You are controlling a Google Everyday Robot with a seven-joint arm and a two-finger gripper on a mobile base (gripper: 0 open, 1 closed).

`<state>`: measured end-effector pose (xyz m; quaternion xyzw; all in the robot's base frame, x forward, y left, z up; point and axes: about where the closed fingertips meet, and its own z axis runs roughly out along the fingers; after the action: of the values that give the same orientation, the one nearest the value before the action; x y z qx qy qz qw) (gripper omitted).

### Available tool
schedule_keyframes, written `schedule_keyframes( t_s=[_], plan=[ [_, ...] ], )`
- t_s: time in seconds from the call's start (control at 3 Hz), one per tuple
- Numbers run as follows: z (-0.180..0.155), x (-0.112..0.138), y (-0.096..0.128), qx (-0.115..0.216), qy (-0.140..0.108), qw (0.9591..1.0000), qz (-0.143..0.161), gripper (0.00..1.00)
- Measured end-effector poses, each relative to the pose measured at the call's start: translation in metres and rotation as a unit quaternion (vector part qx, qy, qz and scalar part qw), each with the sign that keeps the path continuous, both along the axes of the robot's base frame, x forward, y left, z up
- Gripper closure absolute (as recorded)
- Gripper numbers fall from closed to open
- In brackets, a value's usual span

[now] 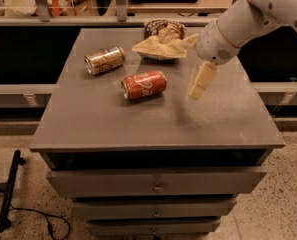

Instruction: Pick coke can

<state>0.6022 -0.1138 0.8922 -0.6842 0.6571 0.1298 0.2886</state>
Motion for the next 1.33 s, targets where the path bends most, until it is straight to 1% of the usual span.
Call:
schedule_keyframes(
  t_s=[0.33,0.67,1.0,1.33],
  plan=[
    [0.004,0.014,0.021,-0.008,-0.016,0.9993,0.034,0.0],
    [0.003,0.022,0.044,-0.033,-0.02,0.9969,0.069,0.0],
    [-0.007,0.02,0.064,-0.079,-0.006,0.9927,0.091,0.0],
    [-0.019,0.006,0.074,-0.128,0.004,0.9875,0.093,0.0]
  ],
)
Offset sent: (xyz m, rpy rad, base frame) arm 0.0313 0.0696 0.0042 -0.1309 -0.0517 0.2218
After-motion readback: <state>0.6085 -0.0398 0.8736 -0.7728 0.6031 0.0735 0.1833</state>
